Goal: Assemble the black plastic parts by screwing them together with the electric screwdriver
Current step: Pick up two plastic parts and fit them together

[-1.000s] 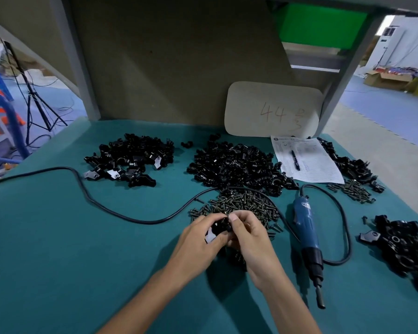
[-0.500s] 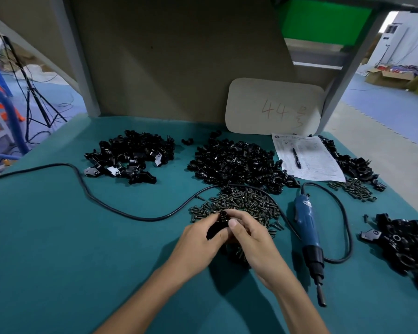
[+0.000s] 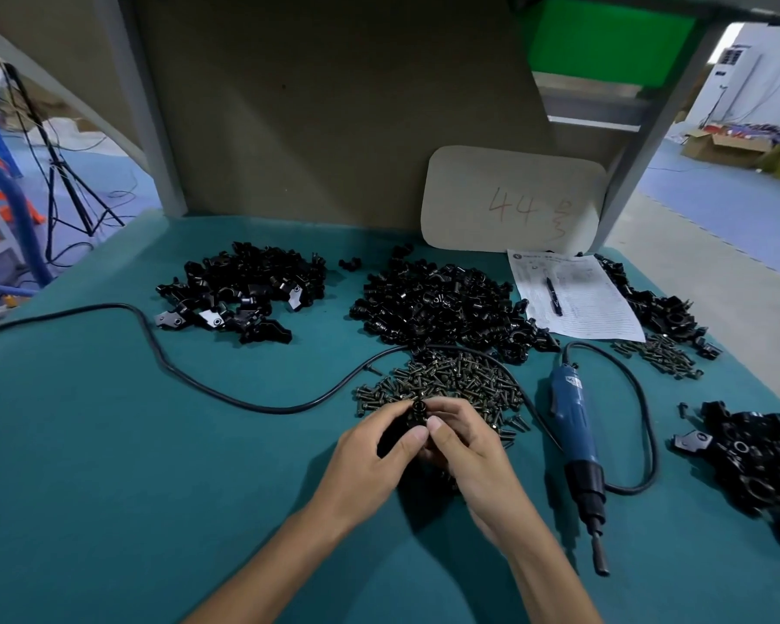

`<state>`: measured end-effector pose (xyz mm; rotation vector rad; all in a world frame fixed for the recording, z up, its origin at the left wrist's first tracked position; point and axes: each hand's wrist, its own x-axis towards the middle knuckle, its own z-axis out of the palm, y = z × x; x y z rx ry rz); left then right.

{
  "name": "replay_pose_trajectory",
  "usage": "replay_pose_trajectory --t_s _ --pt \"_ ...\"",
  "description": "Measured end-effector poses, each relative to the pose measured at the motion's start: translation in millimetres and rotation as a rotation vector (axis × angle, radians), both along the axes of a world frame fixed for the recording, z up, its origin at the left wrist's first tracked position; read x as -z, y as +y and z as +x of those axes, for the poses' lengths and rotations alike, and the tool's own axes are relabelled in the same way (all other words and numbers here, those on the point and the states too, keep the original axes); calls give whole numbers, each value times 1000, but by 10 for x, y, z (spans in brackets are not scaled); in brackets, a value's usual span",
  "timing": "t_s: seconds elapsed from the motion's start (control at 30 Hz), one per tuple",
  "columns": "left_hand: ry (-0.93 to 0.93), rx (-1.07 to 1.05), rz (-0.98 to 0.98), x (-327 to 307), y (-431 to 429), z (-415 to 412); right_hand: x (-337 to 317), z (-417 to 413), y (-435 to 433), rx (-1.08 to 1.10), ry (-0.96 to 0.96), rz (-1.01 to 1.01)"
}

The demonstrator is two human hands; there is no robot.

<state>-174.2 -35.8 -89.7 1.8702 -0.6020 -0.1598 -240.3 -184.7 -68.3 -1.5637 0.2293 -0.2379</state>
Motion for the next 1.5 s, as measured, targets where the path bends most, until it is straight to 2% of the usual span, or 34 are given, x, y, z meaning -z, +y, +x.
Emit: replay_pose_trajectory --t_s 0.57,1.1,1.17,1.3,1.5 --pt "9 143 65 -51 5 -54 22 -21 -15 -27 -3 45" --pt "25 141 77 -51 0 -81 -74 -1 -101 -82 37 43" --pt "20 132 99 -47 2 -80 -120 58 -221 -29 61 -117" --pt "24 131 167 -33 -5 -84 -199 406 -509 93 111 -800" --pt "31 130 184 -27 -1 -82 -134 1046 -517 -160 104 -1375"
